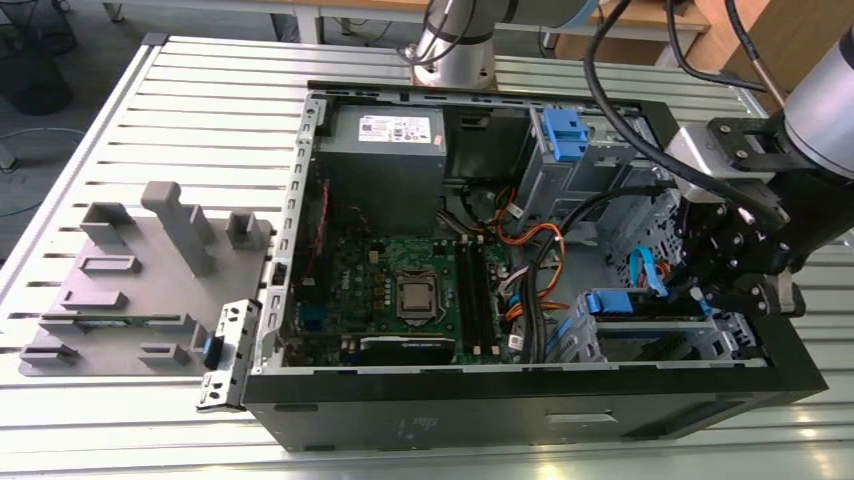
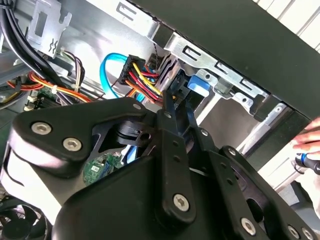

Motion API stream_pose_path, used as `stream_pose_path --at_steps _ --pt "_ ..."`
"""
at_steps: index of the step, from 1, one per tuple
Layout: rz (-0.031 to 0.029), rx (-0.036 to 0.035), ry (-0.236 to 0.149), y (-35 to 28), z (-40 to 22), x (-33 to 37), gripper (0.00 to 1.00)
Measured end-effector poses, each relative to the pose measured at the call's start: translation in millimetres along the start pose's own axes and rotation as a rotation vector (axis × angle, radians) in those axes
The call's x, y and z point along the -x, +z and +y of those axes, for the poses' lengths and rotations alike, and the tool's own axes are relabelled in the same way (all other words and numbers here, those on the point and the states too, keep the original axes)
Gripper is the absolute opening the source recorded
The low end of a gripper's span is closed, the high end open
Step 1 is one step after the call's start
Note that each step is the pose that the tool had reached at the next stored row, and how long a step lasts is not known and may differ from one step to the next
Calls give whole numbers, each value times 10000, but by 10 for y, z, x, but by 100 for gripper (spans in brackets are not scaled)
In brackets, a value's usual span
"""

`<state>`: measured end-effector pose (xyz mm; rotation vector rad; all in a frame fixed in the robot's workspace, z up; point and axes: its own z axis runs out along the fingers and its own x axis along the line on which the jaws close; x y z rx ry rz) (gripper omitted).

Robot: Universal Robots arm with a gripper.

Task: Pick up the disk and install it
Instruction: 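Insert the second disk wire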

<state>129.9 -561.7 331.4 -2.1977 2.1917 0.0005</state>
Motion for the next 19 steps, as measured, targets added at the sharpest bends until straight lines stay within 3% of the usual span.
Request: stream_pose_path --at_steps 11,19 --pt "0 0 0 -241 -6 12 24" --pt "0 0 0 -256 -5 13 24"
